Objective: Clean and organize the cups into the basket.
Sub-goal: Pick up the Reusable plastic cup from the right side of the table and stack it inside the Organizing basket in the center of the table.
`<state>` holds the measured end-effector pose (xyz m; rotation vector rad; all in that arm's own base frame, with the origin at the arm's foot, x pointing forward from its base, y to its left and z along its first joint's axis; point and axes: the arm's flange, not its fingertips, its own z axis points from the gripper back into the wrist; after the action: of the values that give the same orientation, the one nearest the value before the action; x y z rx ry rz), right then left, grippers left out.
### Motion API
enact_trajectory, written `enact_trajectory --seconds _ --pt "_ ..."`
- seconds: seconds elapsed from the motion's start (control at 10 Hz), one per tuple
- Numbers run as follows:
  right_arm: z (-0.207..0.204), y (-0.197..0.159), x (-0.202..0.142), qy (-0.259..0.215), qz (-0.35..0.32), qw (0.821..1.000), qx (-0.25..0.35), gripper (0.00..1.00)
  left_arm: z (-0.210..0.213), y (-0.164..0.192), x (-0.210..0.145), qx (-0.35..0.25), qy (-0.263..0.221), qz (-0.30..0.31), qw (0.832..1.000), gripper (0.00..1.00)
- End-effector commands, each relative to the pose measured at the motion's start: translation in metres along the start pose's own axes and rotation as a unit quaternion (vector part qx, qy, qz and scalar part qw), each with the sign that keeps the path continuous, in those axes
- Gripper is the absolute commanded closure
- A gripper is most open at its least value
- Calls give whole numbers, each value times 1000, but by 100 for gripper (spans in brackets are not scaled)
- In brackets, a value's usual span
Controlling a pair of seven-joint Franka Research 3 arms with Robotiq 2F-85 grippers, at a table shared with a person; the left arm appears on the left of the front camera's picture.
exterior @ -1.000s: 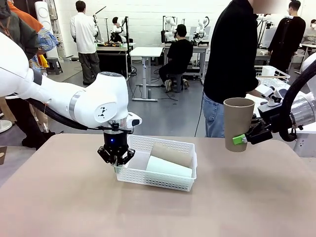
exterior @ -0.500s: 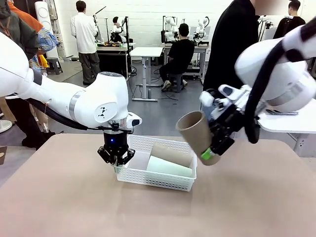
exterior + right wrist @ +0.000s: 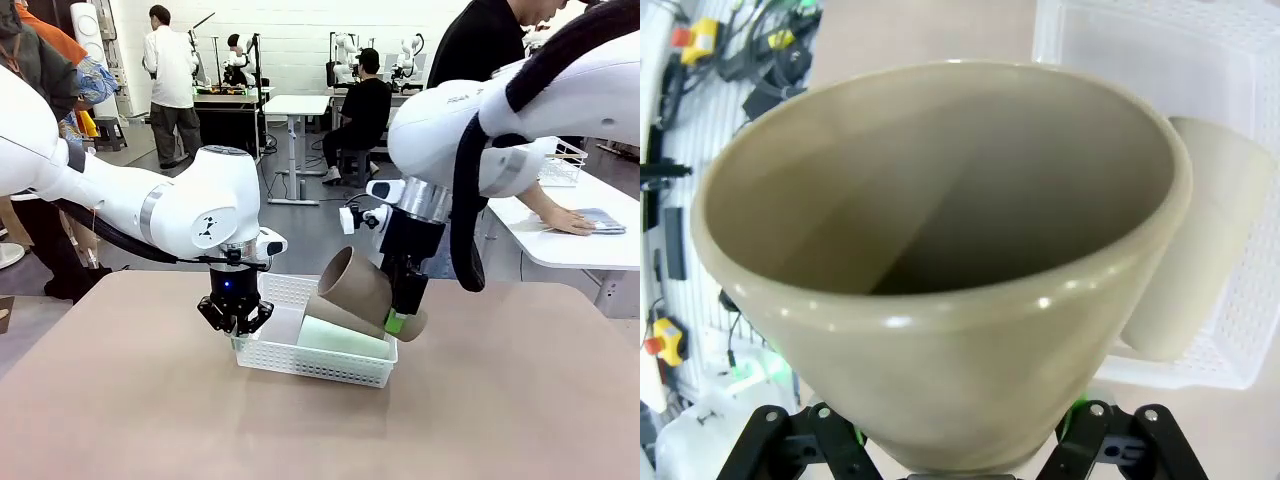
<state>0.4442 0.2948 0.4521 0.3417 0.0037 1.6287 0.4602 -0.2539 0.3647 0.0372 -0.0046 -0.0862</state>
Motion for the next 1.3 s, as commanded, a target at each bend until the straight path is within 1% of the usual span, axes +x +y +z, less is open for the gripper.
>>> enact_trajectory --seconds 0.0,0.2,0.9,1.2 --pt "2 -17 17 47 -8 999 26 20 1 0 0 -1 -2 1 1000 95" --pt "-7 -29 19 62 -18 997 29 20 1 0 0 -1 -2 1 1000 95" --pt "-46 -71 23 45 -22 999 13 20 1 0 0 -1 -2 1 1000 95" --pt "-59 -81 22 54 -22 998 20 20 1 0 0 -1 -2 1 1000 95"
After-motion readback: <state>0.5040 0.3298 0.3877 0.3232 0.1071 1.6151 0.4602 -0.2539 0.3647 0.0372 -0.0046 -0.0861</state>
